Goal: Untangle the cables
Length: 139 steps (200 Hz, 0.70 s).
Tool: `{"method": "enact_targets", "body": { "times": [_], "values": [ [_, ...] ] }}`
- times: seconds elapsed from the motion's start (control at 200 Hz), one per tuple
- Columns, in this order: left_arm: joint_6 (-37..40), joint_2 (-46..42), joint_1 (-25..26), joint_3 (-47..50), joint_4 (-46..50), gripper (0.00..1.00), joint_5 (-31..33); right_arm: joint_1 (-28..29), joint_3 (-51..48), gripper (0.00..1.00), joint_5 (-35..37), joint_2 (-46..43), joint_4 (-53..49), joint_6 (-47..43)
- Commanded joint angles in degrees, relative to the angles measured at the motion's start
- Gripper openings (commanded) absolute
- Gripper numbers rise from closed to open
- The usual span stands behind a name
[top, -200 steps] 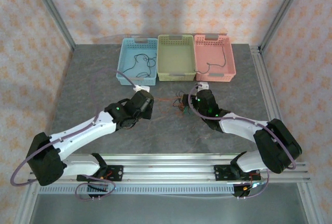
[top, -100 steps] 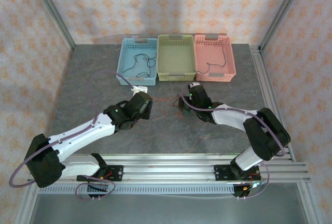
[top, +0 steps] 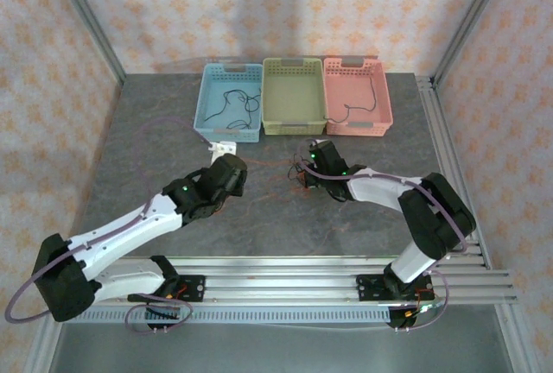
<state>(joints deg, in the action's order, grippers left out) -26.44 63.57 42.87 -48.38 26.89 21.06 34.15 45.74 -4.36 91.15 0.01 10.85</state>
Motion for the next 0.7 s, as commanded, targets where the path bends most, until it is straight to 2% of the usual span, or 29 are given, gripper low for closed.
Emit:
{"method": "enact_targets", "body": {
  "times": [0.0, 0.19, 0.505, 0.691],
  "values": [
    [-2.7, -5.1, -0.5, -1.1, 4.4, 0.0, 7.1, -0.7, -2.0, 0.0, 5.0, -3.6, 1.0, -0.5],
    [-3.8, -14.4, -1.2, -7.3, 12.0, 0.0, 10.6, -0.9, -4.8, 0.0, 8.3, -6.0, 4.9, -0.9],
    [-5.0, -22.7, -1.2, -16.8, 22.6, 0.0, 14.0, -1.0, -6.8, 0.0, 11.0, -7.4, 7.8, -1.2],
    [-2.8, -21.0, -1.2, -18.6, 22.9, 0.0, 8.6, -1.0, -7.8, 0.0, 12.0, -8.4, 9.5, -0.8]
  ]
}}
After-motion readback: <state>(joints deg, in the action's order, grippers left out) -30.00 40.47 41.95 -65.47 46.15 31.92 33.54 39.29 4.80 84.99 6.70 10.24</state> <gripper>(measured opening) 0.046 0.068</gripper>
